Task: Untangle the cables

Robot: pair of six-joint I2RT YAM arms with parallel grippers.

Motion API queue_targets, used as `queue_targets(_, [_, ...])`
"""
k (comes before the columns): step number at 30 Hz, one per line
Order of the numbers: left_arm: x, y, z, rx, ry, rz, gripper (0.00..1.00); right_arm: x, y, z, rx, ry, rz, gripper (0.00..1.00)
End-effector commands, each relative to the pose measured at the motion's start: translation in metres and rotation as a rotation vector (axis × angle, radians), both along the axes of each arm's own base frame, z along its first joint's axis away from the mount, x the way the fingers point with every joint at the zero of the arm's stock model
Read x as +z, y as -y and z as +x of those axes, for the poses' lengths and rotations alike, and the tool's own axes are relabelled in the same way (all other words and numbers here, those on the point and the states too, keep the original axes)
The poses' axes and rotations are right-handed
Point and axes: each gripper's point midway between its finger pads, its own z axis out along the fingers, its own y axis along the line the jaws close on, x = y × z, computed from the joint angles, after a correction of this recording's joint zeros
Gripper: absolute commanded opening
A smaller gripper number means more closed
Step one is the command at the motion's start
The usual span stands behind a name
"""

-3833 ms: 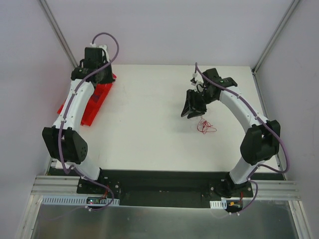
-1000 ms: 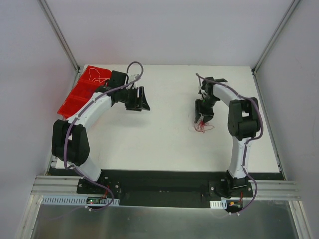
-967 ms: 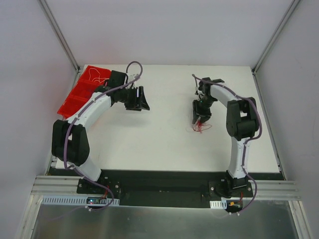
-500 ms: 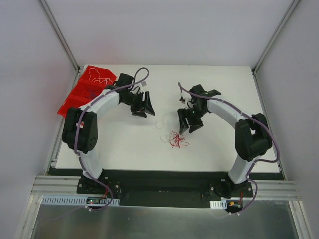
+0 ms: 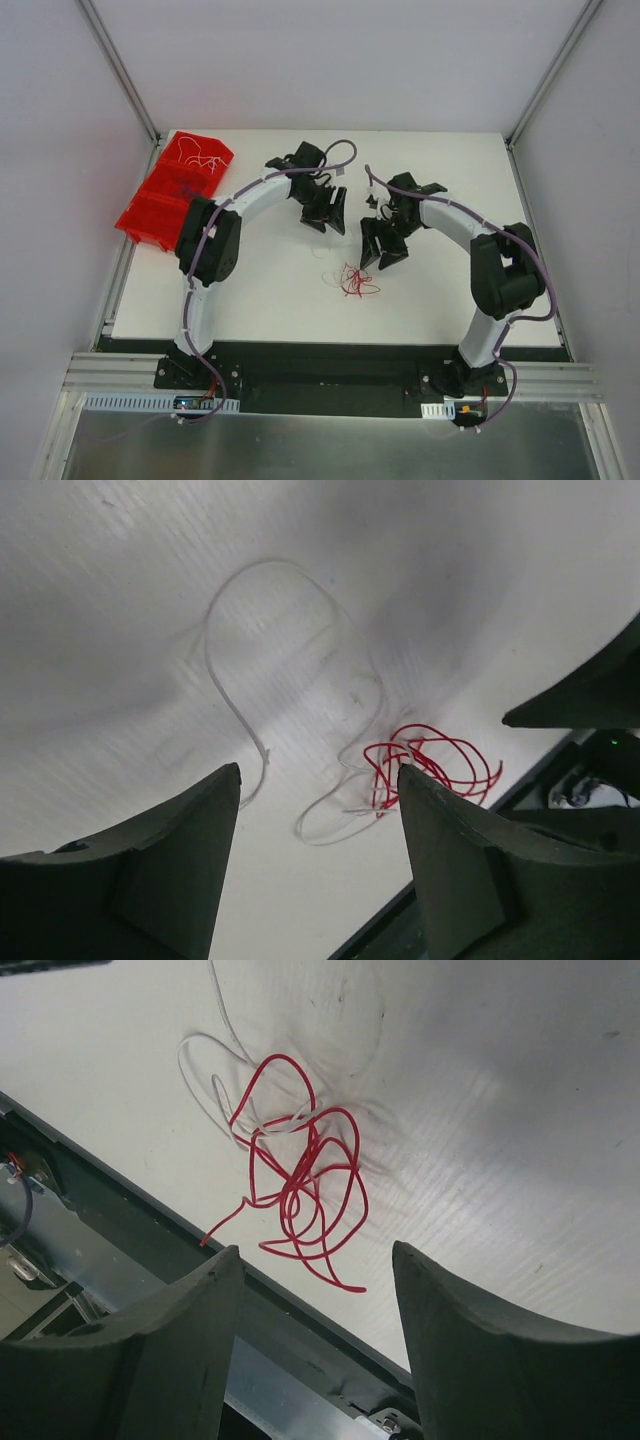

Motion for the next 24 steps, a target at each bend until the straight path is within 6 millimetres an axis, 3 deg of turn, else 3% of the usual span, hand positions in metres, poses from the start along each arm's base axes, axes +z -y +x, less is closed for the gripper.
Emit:
queue_targets(1, [-0.021, -0.014, 0.012, -0.039, 0.116, 0.231, 0.63, 0.007, -0.013, 0.004, 0.014, 0.013, 0.011, 0.64])
queue_targets(5, [-0.031, -0.005, 0.007, -0.058, 0.095, 0.24, 0.7, 0.006, -0.01, 0.002, 0.008, 0.024, -0.001, 0.64])
queue_targets(10, [-0.044, 0.013, -0.015, -0.105, 0.001, 0.188, 0.65, 0.004, -0.009, 0.002, 0.009, 0.03, -0.009, 0.64])
queue_targets(14, [-0.047, 0.016, -0.015, -0.112, -0.006, 0.181, 0.45, 0.001, -0.01, -0.002, 0.018, 0.017, -0.012, 0.64])
queue_targets(18, [-0.03, 0.021, -0.006, -0.109, 0.027, 0.142, 0.08, -0.003, -0.016, -0.009, 0.046, 0.0, -0.006, 0.64])
queue_targets(19, [-0.023, 0.022, -0.004, -0.107, 0.037, 0.129, 0.03, -0.004, -0.017, -0.009, 0.051, -0.004, -0.005, 0.63])
queue_targets(24, [0.002, 0.008, 0.002, -0.072, 0.073, 0.103, 0.0, -0.013, -0.023, -0.011, 0.073, -0.049, 0.0, 0.6])
